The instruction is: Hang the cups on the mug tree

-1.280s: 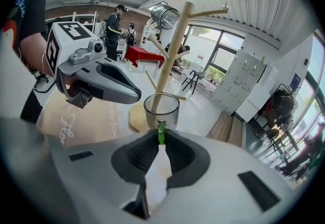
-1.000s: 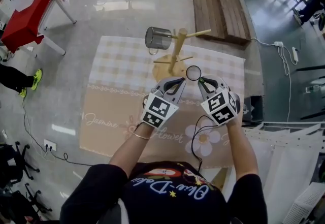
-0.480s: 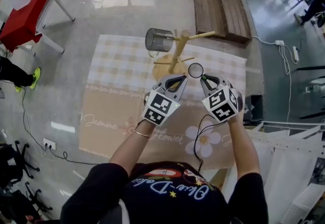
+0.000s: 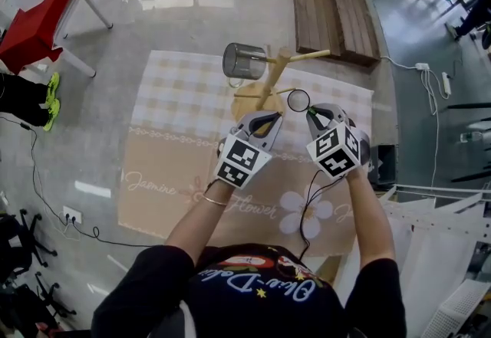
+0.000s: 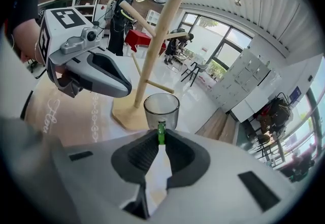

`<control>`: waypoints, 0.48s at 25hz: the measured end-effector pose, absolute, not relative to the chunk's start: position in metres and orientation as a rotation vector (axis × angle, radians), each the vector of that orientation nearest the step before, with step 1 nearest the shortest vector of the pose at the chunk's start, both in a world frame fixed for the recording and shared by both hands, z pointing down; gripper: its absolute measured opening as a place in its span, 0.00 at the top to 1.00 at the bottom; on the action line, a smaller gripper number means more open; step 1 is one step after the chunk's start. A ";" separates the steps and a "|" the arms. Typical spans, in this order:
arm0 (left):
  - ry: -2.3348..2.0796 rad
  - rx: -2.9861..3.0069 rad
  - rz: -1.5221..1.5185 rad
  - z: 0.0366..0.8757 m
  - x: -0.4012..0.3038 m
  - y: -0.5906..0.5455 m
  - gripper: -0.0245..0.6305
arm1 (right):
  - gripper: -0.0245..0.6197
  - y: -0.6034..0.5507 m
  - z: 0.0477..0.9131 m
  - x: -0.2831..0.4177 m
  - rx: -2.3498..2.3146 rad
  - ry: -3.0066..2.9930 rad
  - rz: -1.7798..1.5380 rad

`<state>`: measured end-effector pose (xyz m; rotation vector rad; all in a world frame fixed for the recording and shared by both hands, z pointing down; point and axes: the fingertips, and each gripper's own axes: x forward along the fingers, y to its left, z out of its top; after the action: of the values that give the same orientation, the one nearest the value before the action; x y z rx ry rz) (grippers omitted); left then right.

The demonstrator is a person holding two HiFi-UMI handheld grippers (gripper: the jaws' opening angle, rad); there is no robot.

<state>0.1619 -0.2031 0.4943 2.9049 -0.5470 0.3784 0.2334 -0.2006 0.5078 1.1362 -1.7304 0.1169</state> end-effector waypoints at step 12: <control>-0.531 2.913 0.385 0.496 0.170 -0.208 0.95 | 0.89 -0.209 0.503 0.237 1.116 -1.663 0.056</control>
<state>0.1701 -0.2078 0.4958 2.9134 -0.5308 0.3853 0.2367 -0.2094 0.5035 1.1163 -1.6630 0.0565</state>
